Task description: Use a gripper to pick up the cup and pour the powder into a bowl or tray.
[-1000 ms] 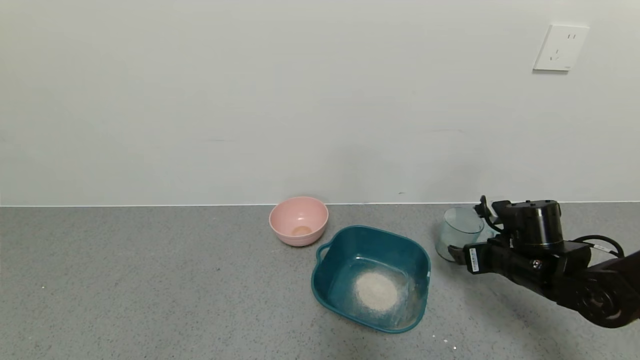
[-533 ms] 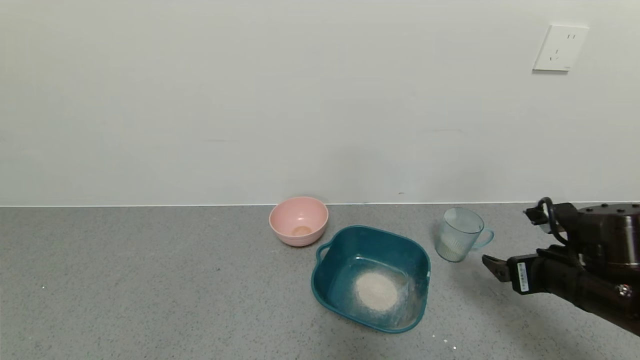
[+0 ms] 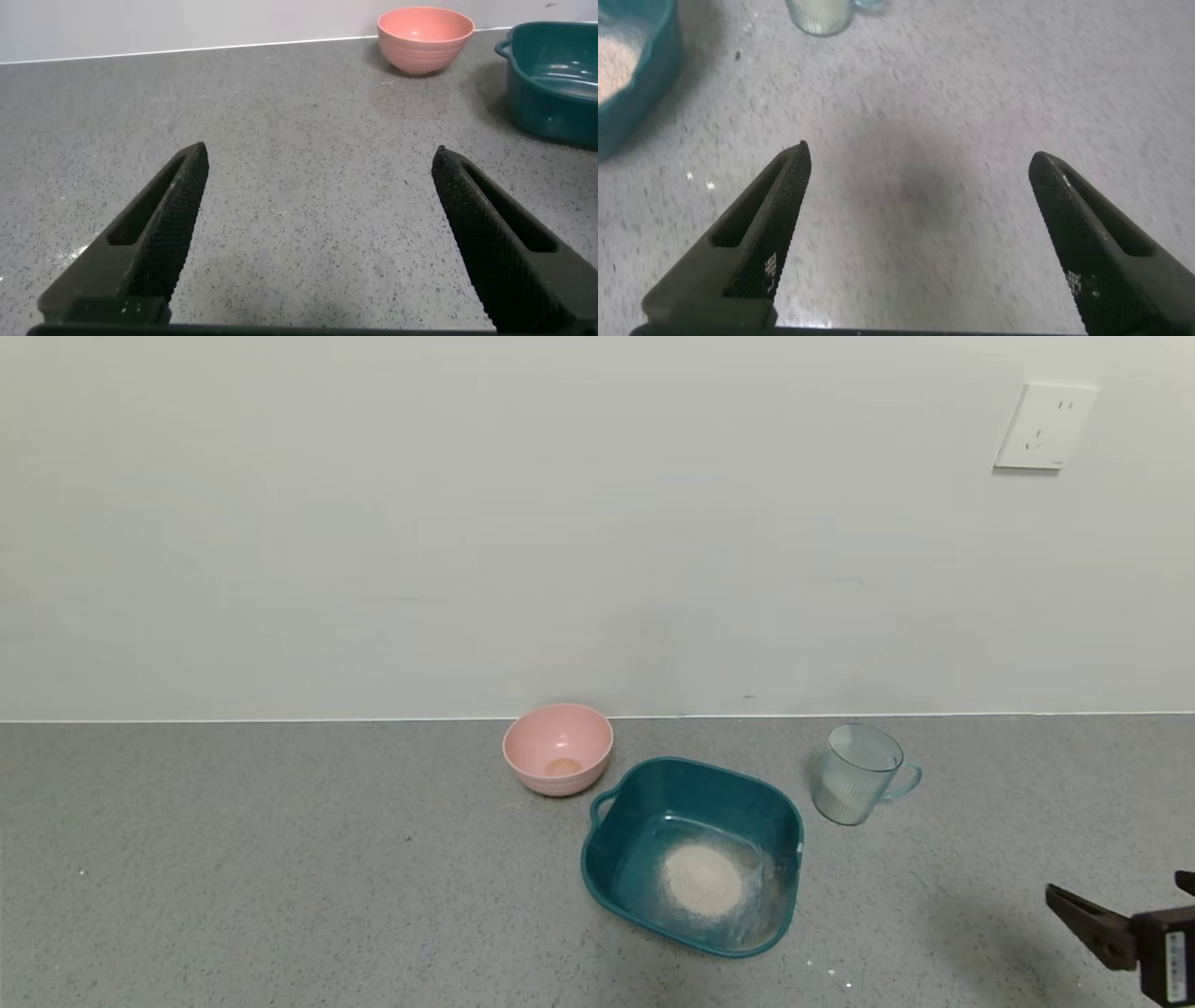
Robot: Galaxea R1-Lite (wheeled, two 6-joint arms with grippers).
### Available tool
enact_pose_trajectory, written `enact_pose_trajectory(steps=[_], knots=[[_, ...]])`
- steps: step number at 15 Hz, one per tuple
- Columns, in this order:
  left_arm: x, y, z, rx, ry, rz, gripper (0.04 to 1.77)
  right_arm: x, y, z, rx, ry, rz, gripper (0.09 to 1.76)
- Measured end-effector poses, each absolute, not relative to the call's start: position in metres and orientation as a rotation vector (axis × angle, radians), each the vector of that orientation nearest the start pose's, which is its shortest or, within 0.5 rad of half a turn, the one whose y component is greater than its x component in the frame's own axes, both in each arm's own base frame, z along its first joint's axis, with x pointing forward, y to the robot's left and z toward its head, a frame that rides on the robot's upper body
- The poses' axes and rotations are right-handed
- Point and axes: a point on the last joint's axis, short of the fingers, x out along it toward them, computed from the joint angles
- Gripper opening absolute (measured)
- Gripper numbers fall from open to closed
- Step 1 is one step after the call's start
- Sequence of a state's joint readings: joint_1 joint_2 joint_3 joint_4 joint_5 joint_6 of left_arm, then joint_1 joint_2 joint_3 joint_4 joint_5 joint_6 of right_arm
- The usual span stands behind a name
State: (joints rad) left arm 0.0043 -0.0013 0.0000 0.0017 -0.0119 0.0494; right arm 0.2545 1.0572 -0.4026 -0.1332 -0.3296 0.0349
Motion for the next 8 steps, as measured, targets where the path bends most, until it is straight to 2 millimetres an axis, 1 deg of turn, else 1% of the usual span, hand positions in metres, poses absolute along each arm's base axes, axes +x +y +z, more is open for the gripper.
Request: enact_pose_trajectory(steps=[5, 8], knots=[[-0.023, 0.000, 0.075, 0.049, 0.000, -0.008, 1.72, 0.058, 0.006, 0.167, -0.110, 0.447, -0.128, 1.70], [-0.023, 0.000, 0.075, 0.049, 0.000, -0.008, 1.72, 0.021, -0.004, 0.159, -0.081, 0.408, -0.172, 1.70]])
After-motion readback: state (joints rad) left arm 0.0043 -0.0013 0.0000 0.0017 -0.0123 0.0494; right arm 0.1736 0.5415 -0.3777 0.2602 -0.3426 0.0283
